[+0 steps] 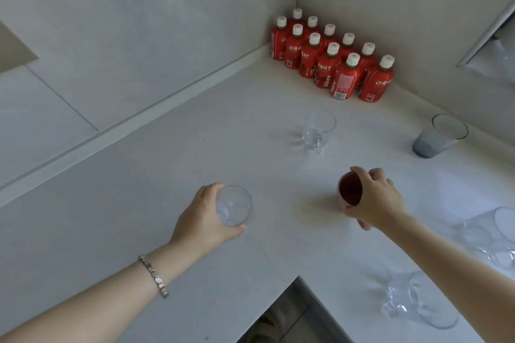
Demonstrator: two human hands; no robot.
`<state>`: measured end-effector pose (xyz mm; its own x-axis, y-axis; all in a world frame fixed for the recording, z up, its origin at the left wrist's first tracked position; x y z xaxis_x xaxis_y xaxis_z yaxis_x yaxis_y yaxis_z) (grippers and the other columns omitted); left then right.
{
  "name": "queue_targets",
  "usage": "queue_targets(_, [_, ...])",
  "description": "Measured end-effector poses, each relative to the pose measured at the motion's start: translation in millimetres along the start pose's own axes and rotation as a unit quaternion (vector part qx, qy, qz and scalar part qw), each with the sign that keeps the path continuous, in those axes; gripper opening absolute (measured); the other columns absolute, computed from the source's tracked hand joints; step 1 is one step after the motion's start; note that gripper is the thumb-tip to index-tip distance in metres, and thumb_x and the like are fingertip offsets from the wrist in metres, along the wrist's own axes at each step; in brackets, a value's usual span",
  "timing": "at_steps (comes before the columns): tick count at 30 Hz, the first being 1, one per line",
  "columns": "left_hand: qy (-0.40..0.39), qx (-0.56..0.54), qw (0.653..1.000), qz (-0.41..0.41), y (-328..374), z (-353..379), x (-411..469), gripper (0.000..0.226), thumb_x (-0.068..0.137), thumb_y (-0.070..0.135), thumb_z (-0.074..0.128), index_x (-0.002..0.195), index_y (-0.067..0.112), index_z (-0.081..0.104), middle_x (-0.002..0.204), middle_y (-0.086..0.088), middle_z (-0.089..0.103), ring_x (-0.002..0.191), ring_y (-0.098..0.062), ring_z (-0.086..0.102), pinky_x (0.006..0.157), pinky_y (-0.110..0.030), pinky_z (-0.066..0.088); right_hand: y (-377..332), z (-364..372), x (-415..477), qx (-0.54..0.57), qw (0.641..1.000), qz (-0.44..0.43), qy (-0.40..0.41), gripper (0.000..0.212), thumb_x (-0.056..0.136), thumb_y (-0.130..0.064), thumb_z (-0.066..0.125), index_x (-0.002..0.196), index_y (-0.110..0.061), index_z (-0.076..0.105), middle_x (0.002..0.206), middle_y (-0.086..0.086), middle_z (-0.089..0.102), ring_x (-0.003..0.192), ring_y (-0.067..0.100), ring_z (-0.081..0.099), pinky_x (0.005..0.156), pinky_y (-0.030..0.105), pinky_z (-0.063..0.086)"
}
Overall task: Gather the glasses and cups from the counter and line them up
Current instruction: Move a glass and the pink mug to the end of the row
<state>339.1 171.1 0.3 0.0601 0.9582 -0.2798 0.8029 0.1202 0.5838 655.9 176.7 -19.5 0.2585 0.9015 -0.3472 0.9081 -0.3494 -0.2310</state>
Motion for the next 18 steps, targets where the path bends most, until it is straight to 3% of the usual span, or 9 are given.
queue_targets(4, [0.067,-0.043,0.995,-0.055,-55.0,-28.8,-28.2,0.089,0.055,0.034,0.087,0.129,0.015,0.042,0.129,-0.001,0.049,0.119,-0.018,0.051,0.093,-0.024,0.037,-70.1,11.0,-20.9,-0.042,0.995,-0.089,-0.025,0.087,0.065,-0.030,0.074,0.140,-0.034,0.029,0.131,0.001,0.038,0.118,0.026,0.044,0.074,0.030,0.049])
queue_targets(9, [0.136,-0.073,0.980,-0.129,-142.5,-71.9,-89.6,0.081,0.059,0.030,0.085,0.127,0.018,0.042,0.117,0.011,0.043,0.111,-0.008,0.047,0.087,-0.017,0.032,-198.9,50.5,-73.5,-0.030,0.974,-0.207,-0.084,0.087,0.064,-0.039,0.074,0.139,-0.036,0.029,0.130,0.000,0.039,0.115,0.024,0.050,0.087,0.033,0.050])
queue_targets(11, [0.158,-0.083,0.971,-0.158,-182.1,-92.5,-121.2,0.079,0.059,0.030,0.085,0.125,0.021,0.043,0.114,0.014,0.040,0.104,-0.006,0.046,0.086,-0.021,0.038,-253.9,72.7,-101.5,-0.028,0.962,-0.251,-0.105,0.088,0.064,-0.040,0.073,0.139,-0.036,0.028,0.131,-0.002,0.038,0.116,0.023,0.050,0.088,0.032,0.050])
queue_targets(14, [0.190,-0.110,0.954,-0.205,-248.3,-125.4,-169.9,0.078,0.055,0.033,0.084,0.122,0.024,0.044,0.117,0.010,0.044,0.097,-0.019,0.060,0.077,-0.033,0.054,-333.2,111.5,-149.5,-0.040,0.940,-0.313,-0.129,0.089,0.065,-0.041,0.073,0.140,-0.036,0.026,0.131,-0.002,0.037,0.116,0.021,0.050,0.088,0.031,0.050])
queue_targets(16, [0.214,-0.122,0.942,-0.227,-293.8,-148.6,-203.4,0.077,0.057,0.029,0.085,0.123,0.023,0.044,0.117,0.010,0.044,0.092,-0.016,0.059,0.063,-0.019,0.050,-383.6,138.6,-185.1,-0.049,0.927,-0.345,-0.140,0.089,0.065,-0.041,0.073,0.141,-0.036,0.026,0.131,-0.002,0.038,0.116,0.021,0.051,0.089,0.030,0.050])
queue_targets(18, [0.234,-0.124,0.933,-0.242,-339.5,-172.2,-237.1,0.081,0.054,0.032,0.084,0.125,0.023,0.044,0.114,0.011,0.042,0.094,-0.009,0.052,0.061,-0.008,0.039,-431.0,166.1,-221.2,-0.055,0.917,-0.366,-0.149,0.091,0.066,-0.042,0.074,0.142,-0.035,0.025,0.132,-0.003,0.038,0.116,0.020,0.052,0.089,0.030,0.050])
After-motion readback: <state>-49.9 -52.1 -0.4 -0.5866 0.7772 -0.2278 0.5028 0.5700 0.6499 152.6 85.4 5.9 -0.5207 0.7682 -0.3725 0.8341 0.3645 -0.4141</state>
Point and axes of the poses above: each hand's wrist, its own x-axis towards the middle knuckle, its own z-axis out of the palm, y = z × x, the point moved 4 cm from there along x, towards the middle knuckle
